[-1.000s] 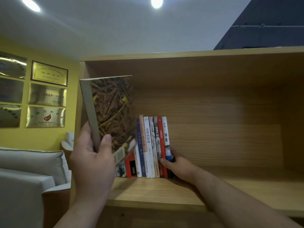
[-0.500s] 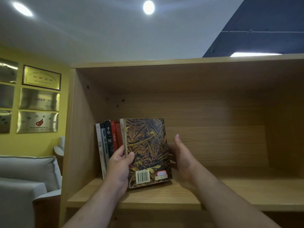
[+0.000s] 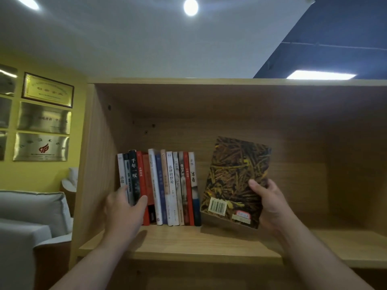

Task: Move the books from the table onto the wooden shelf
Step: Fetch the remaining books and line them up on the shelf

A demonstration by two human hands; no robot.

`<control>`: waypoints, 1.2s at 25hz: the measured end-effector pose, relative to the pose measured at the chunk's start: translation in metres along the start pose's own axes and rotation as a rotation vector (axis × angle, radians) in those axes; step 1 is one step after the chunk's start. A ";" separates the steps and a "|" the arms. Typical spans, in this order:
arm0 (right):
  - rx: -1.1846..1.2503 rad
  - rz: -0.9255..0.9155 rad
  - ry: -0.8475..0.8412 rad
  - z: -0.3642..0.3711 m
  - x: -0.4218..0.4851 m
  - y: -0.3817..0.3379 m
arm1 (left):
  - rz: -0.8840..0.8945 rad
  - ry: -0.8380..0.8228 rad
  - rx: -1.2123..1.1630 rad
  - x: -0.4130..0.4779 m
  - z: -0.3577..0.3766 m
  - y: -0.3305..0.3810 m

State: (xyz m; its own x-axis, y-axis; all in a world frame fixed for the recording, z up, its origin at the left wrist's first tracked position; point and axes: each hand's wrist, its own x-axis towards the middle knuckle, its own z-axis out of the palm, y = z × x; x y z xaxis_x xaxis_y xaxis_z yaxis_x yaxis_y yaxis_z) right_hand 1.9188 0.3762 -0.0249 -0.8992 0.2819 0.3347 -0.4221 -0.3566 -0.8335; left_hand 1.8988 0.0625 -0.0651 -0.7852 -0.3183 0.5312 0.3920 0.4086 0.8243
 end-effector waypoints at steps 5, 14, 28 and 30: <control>-0.529 -0.231 0.093 0.040 -0.004 0.005 | -0.154 -0.086 -0.066 0.019 -0.001 -0.004; -0.687 0.209 -0.373 0.078 0.017 0.060 | -0.277 -0.104 -0.063 0.043 0.002 -0.007; -0.512 0.361 -0.401 0.086 0.025 0.077 | -0.094 0.092 0.458 0.048 0.017 -0.003; -0.608 0.354 -0.427 0.083 0.025 0.075 | 0.115 0.137 0.671 0.036 0.016 -0.004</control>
State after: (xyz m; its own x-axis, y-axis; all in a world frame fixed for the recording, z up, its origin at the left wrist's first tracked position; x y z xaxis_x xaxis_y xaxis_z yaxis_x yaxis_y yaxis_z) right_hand 1.8548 0.2829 -0.0421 -0.9855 -0.1639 0.0436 -0.0794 0.2190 -0.9725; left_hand 1.8612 0.0626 -0.0521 -0.6712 -0.3285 0.6646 0.0533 0.8727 0.4853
